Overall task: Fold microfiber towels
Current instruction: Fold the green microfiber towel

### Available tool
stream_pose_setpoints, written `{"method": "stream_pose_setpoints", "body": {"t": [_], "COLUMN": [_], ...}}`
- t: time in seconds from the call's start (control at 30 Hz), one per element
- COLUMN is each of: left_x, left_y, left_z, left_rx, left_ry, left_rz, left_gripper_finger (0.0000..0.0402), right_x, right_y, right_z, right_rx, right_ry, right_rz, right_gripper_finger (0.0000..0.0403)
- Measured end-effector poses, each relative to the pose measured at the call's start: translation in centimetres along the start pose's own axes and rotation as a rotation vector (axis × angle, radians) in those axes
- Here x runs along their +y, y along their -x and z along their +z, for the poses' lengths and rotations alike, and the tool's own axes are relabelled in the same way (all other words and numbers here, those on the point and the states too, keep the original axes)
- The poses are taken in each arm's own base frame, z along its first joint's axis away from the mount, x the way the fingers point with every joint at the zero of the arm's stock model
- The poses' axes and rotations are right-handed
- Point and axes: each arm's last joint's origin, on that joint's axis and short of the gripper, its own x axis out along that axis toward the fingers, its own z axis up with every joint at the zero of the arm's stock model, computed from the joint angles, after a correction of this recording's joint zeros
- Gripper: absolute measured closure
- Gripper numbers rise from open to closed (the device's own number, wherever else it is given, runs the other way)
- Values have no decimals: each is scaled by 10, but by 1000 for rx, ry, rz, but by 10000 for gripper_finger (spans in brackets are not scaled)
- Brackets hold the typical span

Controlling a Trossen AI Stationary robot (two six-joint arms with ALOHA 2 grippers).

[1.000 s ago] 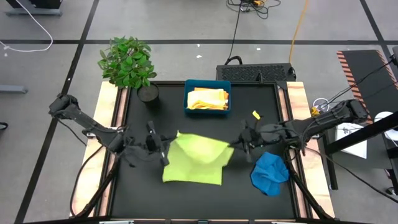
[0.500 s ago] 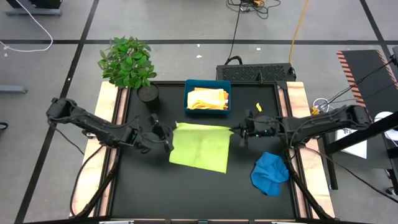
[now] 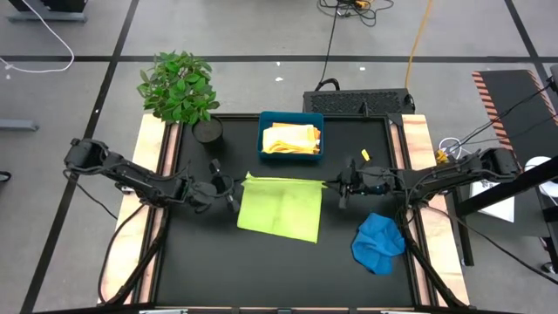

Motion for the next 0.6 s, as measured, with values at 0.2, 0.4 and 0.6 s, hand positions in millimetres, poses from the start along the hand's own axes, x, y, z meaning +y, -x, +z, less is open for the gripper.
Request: {"method": "stream_pose_setpoints", "body": {"t": [0.2, 0.4, 0.6], "left_x": [6, -1, -16], "left_y": [-7, -9, -12], "left_z": [1, -4, -17], "left_rx": [0, 9, 51], "left_ry": [-7, -72, -126], "left_rz": [-7, -58, -106], "left_gripper_finger": [401, 401, 401], "right_x": [-4, 8, 30], "right_y": [-1, 1, -3], "right_z": [0, -3, -11], "right_rx": [3, 24, 45], "right_ry": [-21, -39, -41], "right_rz": [-10, 108, 205], "right_gripper_finger": [403, 403, 403]}}
